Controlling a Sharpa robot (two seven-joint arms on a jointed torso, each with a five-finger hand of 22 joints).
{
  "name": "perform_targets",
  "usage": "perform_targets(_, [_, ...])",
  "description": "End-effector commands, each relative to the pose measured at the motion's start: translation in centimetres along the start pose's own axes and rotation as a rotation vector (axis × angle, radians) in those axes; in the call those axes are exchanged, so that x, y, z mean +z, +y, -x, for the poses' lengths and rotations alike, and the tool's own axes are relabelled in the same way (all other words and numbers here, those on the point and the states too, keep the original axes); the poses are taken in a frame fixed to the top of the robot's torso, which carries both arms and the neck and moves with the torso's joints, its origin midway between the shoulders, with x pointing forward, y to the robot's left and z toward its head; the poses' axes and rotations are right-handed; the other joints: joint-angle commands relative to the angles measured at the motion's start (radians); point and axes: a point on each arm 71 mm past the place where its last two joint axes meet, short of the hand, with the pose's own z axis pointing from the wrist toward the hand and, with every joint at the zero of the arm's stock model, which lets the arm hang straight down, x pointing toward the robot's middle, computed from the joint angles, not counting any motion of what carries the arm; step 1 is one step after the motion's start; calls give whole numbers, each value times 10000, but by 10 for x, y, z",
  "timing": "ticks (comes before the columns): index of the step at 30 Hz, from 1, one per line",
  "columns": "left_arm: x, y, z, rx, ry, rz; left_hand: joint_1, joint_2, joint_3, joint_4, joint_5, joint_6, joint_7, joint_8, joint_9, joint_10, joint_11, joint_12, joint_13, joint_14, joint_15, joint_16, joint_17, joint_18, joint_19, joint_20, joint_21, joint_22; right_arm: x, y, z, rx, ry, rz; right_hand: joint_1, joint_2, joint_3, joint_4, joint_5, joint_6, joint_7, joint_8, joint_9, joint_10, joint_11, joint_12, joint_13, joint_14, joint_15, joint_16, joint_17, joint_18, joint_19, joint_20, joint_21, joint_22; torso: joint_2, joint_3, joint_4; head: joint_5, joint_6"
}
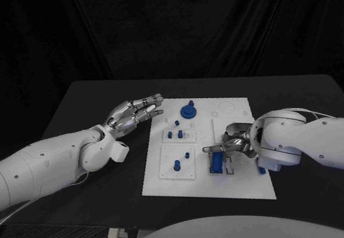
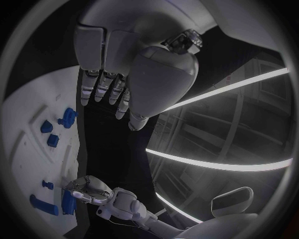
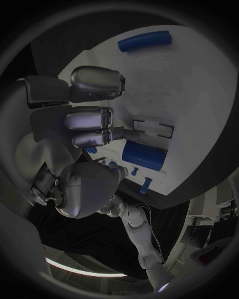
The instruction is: Assemble the parts on the task board
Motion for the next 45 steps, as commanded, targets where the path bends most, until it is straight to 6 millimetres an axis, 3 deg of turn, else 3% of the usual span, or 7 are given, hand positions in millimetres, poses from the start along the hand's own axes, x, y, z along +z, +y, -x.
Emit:
perform_targets(1, [1,-1,-2,-179,108,-220,34,-80,35,0,33,50,43,57,8,-20,63,34,13,-2,56,59,13,-169,70,-32,30,-9,-1,-2,-2,-26,-33,-51,-275,-50,-103,-2,-33,-88,14,-92,5,1048,87,25,2633,1029,75,25,2635,149,1,49,-56,1801,-3,-1,-3,24,-2])
perform_targets(17, [-1,-1,-1,-153,58,-207,18,-88,59,9,37,121,70,78,16,22,101,81,22,21,76,83,17,-187,97,-33,37,9,-34,-15,29,-399,-3804,1984,-446,686,-752,-42,-3,-1153,318,-471,-358,1048,344,25,2633,1029,287,25,2635,98,89,217,164,1872,3,0,0,70,-2])
perform_targets(22, [-1,-1,-1,-151,56,-206,18,-88,59,9,37,121,70,78,16,22,101,81,22,21,76,83,17,-187,97,-33,37,9,-45,-14,32,-866,-4915,3110,391,816,-907,-67,215,-1809,567,-930,-1048,1048,563,25,2633,1029,475,25,2635,50,159,371,388,1932,-5,-1,-2,70,-2])
perform_targets(26, [-1,-1,-1,-153,62,-204,15,-92,65,10,38,126,75,81,17,32,111,91,23,29,76,91,18,-191,107,-33,40,17,-53,-14,28,-1089,-5476,3882,592,1176,-1116,-46,321,-2173,643,-1235,-1731,1048,501,25,2633,1029,458,25,2635,23,216,388,592,1984,-1,1,-2,73,-2])
perform_targets(35, [-1,-1,-1,-155,63,-187,15,-90,74,11,41,133,80,85,17,40,119,98,25,30,76,93,18,-194,111,-33,41,16,-56,-17,18,-723,-5335,4474,-96,2298,-1978,-54,83,-1067,575,-1028,-2960,1048,600,25,2633,1029,535,25,2635,-11,256,482,811,2030,8,1,-4,71,-2])
perform_targets(37, [-1,-1,-1,-156,64,-186,15,-90,74,11,41,133,80,85,17,40,119,98,25,30,76,93,18,-194,111,-33,41,16,-55,-17,16,-652,-5235,4523,-217,2539,-2369,-49,28,-587,511,-1227,-3576,1048,559,25,2633,1029,482,25,2635,-23,270,446,887,2046,8,0,-5,85,-2])
perform_targets(45, [-1,-1,-1,-158,65,-180,15,-90,74,11,41,133,80,85,17,40,119,98,25,30,76,93,18,-194,111,-33,41,16,-52,-17,7,-615,-4654,4477,-311,2871,-2907,-56,-3,67,460,-1532,-4376,1048,511,25,2633,1029,458,25,2635,-47,299,420,1013,2076,2,0,-3,96,-2])
